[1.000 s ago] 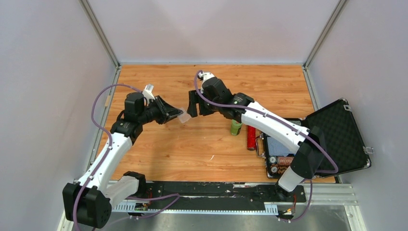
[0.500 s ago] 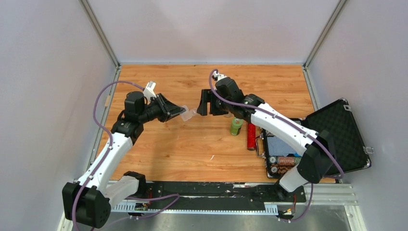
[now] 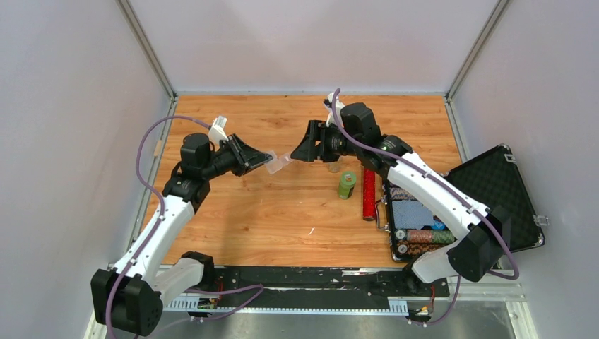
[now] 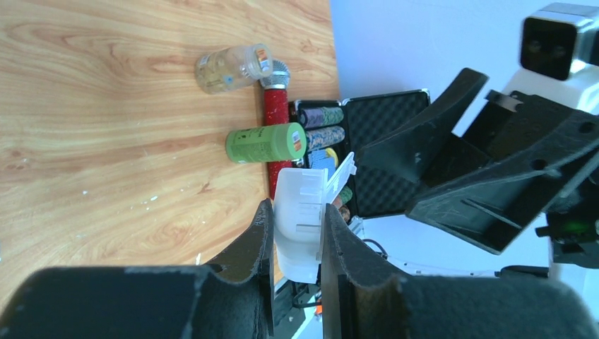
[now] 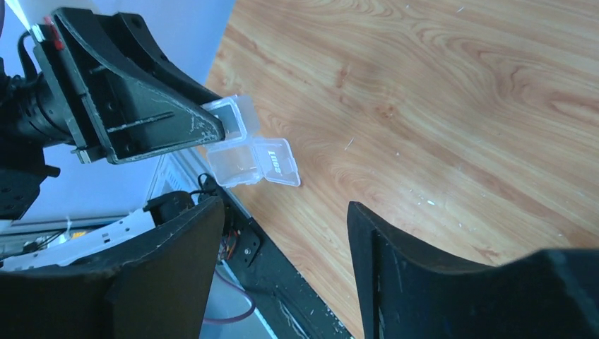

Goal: Sort the pills into containers

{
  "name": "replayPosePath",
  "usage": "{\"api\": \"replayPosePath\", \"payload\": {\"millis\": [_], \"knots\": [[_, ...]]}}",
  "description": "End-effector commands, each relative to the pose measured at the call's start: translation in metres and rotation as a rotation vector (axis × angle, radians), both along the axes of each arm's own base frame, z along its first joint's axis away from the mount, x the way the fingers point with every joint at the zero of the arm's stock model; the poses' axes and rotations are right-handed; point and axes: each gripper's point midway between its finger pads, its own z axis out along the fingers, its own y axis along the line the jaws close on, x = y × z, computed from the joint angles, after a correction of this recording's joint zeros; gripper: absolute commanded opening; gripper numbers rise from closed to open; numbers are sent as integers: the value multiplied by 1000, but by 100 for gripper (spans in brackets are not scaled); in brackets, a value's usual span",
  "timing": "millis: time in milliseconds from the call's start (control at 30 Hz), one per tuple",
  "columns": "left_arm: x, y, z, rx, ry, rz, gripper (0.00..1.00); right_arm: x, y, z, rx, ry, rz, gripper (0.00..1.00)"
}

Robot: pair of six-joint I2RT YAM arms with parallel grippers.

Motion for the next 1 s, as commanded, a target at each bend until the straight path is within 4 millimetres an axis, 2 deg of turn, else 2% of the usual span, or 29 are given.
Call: {"api": "replayPosePath", "payload": {"millis": [0,233,367,433,600,667,767,900,933,967], "knots": [[-3,-4,37,-53,-138,-32,0,-7,11,11,93,9,76,64],[-8,-8,50,-91,-188,-73,0,-6,20,18,156,-35,138,69],[-11,-10,53,-100,-198,-87,0,-8,27,22,188,-43,184,64],[-12,-10,56,-104,-207,-92,0,-8,30,23,197,-40,192,59],[-13,-10,56,-105,-213,-92,0,-7,32,25,210,-39,200,33],[-13,-10,55,-104,-211,-93,0,-6,32,24,210,-37,192,27],[-14,-10,53,-103,-209,-96,0,-6,32,24,213,-32,188,28],[-14,-10,50,-100,-197,-95,1,-6,33,22,217,-23,194,42],[-14,-10,49,-99,-194,-94,1,-6,33,22,219,-22,194,40],[-13,-10,48,-98,-191,-93,1,-6,33,22,221,-17,194,34]]}}
